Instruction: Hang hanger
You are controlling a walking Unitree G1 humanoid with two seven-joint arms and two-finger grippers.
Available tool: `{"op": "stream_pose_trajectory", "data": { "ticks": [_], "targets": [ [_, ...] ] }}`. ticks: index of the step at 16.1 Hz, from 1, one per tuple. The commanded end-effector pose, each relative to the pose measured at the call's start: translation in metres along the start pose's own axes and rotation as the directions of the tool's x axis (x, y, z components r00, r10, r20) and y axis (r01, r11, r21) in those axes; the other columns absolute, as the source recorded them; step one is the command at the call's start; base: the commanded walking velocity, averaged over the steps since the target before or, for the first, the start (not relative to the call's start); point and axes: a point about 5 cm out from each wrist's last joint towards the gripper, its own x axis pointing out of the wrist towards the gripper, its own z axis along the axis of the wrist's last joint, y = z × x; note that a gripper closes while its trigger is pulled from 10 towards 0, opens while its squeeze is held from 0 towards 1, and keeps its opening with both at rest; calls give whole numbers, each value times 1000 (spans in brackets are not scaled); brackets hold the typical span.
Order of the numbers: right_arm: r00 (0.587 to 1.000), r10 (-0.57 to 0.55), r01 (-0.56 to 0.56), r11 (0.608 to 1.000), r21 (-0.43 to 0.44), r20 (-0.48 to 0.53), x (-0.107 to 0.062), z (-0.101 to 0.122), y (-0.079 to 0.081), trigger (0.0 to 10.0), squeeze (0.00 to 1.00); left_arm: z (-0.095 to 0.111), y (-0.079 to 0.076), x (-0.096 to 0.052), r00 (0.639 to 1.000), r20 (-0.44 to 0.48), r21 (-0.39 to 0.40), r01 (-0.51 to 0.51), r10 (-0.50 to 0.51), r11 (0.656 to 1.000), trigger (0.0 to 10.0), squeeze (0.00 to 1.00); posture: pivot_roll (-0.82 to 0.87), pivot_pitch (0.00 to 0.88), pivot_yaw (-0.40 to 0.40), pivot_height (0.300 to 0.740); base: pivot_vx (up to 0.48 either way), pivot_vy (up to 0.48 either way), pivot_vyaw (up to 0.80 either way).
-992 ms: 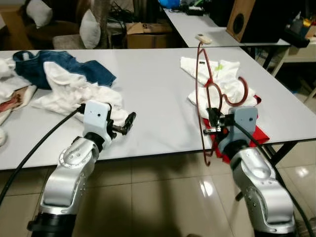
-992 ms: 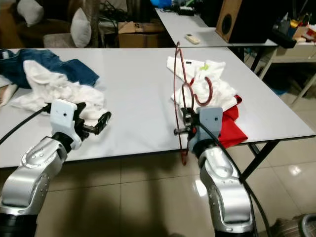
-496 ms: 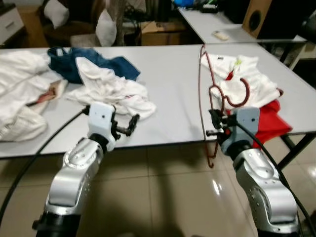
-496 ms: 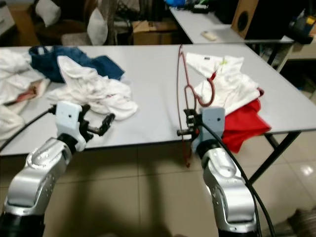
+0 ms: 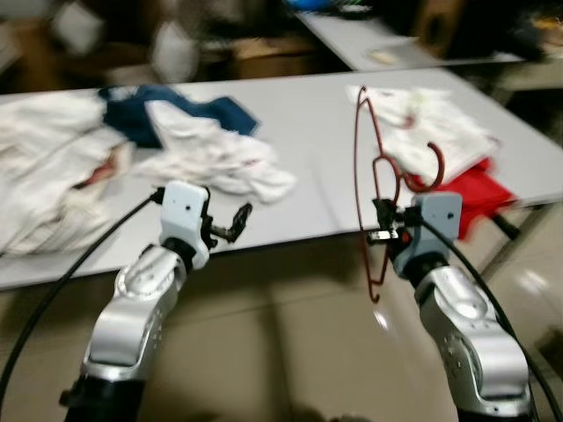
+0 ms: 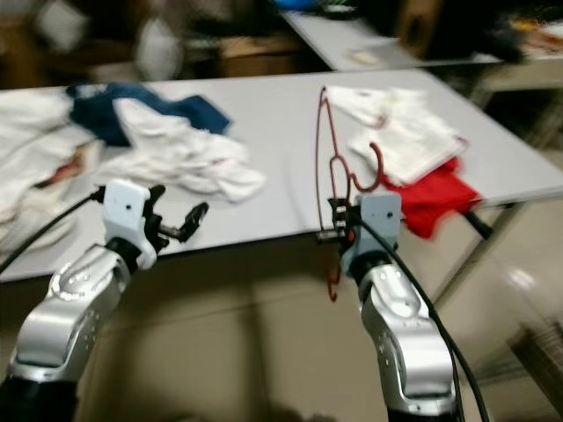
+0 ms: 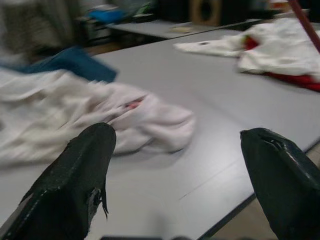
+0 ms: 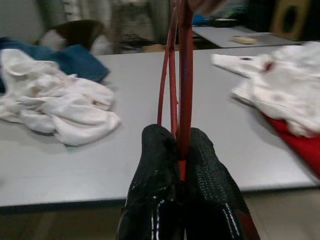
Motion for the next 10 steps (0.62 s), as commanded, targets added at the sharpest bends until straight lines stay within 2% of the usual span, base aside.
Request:
{"op": "stream_pose_trajectory", "data": {
  "ticks": [1,3,5,7,10],
  "targets": [
    [1000,-19,19,1000,-4,3,0,2,-5,10000,0,3,-5,3,1000,12,8,23,-23,1000,10000,0,-147,0,17,740,0,-394,-788],
    [1000,-28,28,1000,-5,2,0,2,-8,10000,0,2,-7,4,1000,9,16,27,-27,1000,10000,0,-149,0,17,740,0,-480,-788],
    [999,-34,34,999,-7,4,1,3,-11,10000,0,1,-9,5,999,8,23,32,-33,999,10000,0,-151,0,17,740,0,-399,0],
    [1000,-6,6,1000,-2,12,1,5,-12,10000,0,1,-5,6,1000,8,-9,0,0,1000,10000,0,-155,0,20,740,0,0,0],
    [999,39,-39,999,-12,10,-1,5,-8,10000,0,-3,5,8,999,-25,1,-37,37,999,10000,0,-160,0,27,740,0,0,0]
  ]
}}
